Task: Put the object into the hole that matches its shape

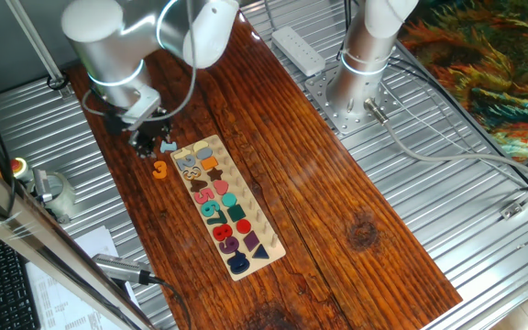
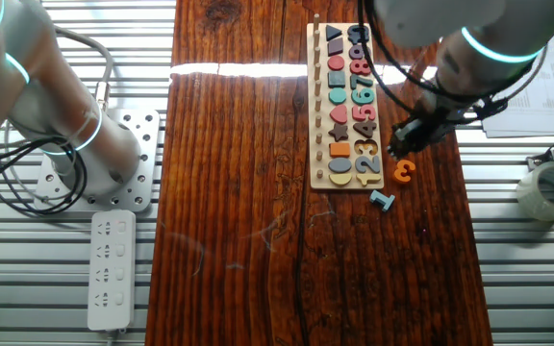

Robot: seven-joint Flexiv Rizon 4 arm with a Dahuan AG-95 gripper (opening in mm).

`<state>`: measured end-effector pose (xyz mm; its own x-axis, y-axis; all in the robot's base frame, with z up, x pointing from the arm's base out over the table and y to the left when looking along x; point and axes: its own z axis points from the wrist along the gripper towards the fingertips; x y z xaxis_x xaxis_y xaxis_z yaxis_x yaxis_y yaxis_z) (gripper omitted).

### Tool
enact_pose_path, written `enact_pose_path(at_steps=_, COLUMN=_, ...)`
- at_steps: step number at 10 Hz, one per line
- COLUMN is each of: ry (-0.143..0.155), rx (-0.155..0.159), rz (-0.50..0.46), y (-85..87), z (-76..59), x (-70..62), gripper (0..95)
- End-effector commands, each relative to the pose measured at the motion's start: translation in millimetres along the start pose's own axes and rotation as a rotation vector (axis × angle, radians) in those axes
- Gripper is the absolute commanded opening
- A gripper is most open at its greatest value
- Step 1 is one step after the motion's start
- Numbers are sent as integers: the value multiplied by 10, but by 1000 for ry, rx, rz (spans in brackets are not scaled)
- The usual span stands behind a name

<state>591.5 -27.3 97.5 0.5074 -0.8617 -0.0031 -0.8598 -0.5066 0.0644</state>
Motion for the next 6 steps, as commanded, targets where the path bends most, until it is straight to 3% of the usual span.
enact_pose_path(at_steps=1, ry=15, rx=27, rz=-63, y=-2, z=210, x=3, gripper=570)
enact_pose_path(at_steps=3, ry=-1, rx=36, rz=-95, y=-8, z=280, x=2, gripper=570)
enact_pose_path(at_steps=4, ry=-9, rx=42, rz=-136, y=-8, z=314, x=0, gripper=380)
enact_pose_path(at_steps=6, ry=-14, rx=47, rz=-130, y=-23, z=319, x=1, gripper=380)
